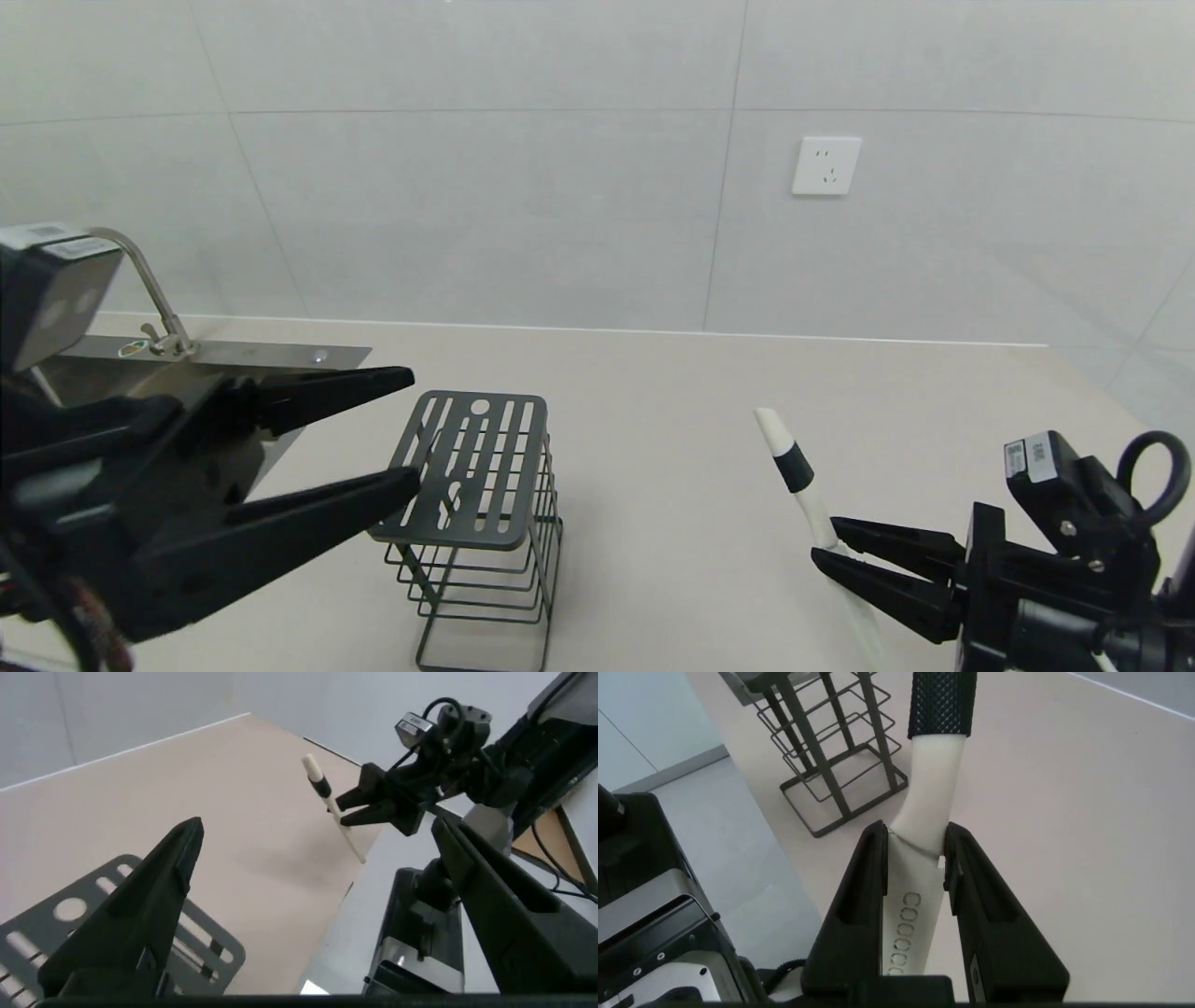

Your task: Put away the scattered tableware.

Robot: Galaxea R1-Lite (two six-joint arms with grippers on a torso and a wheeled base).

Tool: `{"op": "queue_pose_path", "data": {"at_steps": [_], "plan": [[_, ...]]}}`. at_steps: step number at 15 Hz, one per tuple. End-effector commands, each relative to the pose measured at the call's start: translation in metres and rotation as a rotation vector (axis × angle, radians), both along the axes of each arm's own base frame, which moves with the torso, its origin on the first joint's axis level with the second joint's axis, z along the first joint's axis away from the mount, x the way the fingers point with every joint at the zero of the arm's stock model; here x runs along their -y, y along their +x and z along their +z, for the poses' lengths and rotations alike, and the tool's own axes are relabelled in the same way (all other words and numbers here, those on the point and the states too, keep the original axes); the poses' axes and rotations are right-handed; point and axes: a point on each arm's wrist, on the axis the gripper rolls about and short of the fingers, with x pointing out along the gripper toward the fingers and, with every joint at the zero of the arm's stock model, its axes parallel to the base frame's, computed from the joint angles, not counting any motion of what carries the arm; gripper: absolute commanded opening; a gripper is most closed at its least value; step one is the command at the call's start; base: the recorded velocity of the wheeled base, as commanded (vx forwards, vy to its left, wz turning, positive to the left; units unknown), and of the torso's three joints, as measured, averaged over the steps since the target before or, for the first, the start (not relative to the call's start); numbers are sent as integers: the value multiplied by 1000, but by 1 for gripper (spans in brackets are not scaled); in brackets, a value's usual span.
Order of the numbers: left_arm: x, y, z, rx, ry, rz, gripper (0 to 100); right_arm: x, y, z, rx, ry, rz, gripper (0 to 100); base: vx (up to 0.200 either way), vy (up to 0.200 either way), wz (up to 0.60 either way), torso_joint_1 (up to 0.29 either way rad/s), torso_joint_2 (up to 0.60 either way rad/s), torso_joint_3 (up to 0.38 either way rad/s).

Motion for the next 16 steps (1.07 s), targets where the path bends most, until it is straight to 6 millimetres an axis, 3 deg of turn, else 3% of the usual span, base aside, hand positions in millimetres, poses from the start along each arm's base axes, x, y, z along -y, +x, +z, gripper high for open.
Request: {"op": "queue_pose_path", "data": {"at_steps": [1,2,4,11,16], "plan": [[25,22,-6,-57,32,-25,100,-3,3,4,16,12,3,0,0,0,0,0,0,0],[25,22,-6,-57,32,-25,100,-3,3,4,16,12,3,0,0,0,0,0,0,0],[50,24,-12,-65,62,-78,100,-8,5,12,49,40,20,0,0,0,0,0,0,0],[102,34,-29,-8,52,-183,100,-14,1,20,76,123,68,0,0,0,0,0,0,0],[122,38,-39,23,25,-192,100,-15,1,21,84,130,73,0,0,0,0,0,0,0]]}}
